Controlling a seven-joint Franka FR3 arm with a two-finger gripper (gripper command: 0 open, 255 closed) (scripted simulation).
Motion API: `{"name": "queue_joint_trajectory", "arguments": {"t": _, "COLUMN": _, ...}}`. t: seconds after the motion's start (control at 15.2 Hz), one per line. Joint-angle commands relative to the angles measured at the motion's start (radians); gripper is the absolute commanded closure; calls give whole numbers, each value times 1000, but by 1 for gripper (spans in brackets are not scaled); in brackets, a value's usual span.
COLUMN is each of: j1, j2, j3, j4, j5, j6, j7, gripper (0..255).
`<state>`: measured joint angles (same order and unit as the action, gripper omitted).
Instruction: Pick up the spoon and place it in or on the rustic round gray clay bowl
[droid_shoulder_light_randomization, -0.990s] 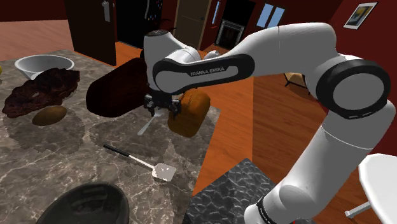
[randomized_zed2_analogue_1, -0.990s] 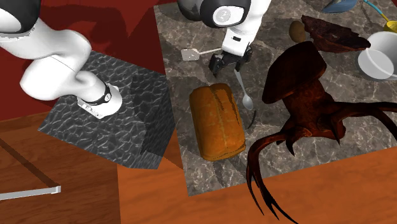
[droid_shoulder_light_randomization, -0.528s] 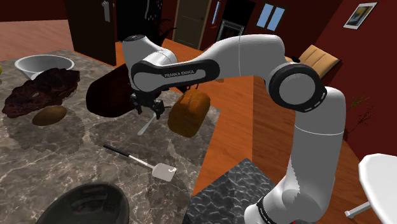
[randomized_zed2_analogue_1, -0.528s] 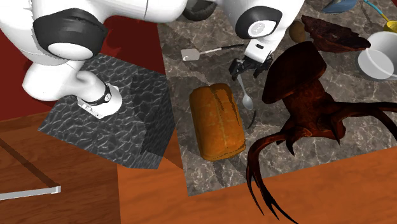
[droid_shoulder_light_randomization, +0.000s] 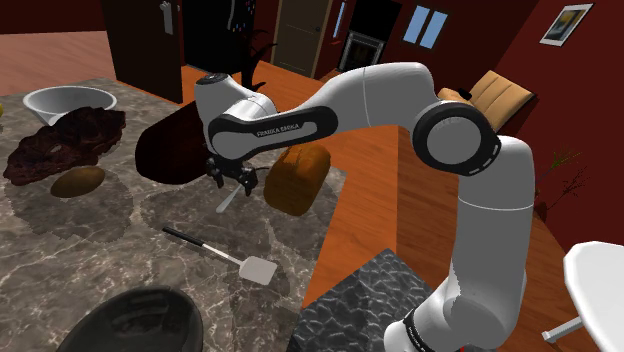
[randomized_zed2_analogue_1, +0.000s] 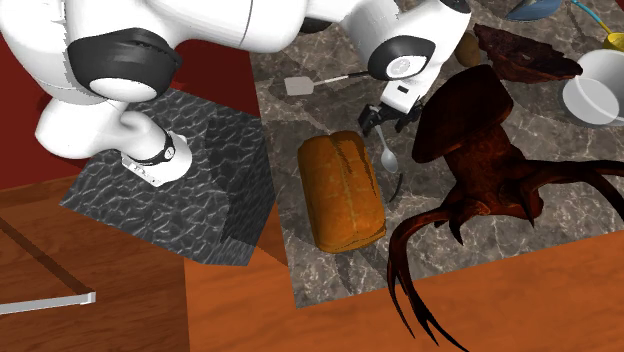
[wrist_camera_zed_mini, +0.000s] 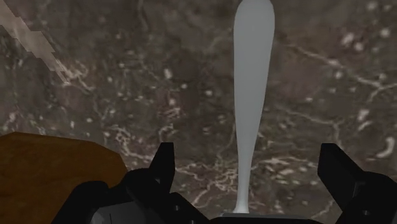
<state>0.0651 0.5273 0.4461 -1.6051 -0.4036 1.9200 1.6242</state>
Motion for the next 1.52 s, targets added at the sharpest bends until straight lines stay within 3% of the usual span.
{"name": "queue_joint_trajectory", "arguments": {"t": 0.0, "j1": -1, "j2": 1, "j3": -1, "j4": -3, "j5": -1, "j6": 4, "j7": 0, "gripper": 0}}
{"name": "queue_joint_trajectory", "arguments": {"t": 0.4, "j1": 0, "j2": 1, "j3": -1, "j4": -2, "j5": -1, "j6": 4, "j7": 0, "gripper": 0}}
{"name": "queue_joint_trajectory", "arguments": {"t": 0.46, "j1": 0, "j2": 1, "j3": -1, "j4": -2, "j5": -1, "j6": 4, "j7": 0, "gripper": 255}}
{"name": "queue_joint_trajectory", "arguments": {"t": 1.06, "j1": -1, "j2": 1, "j3": -1, "j4": -3, "j5": -1, "j6": 4, "j7": 0, "gripper": 255}}
{"name": "queue_joint_trajectory", "arguments": {"t": 1.45, "j1": -3, "j2": -30, "j3": 9, "j4": 32, "j5": 18, "j6": -57, "j7": -19, "gripper": 255}}
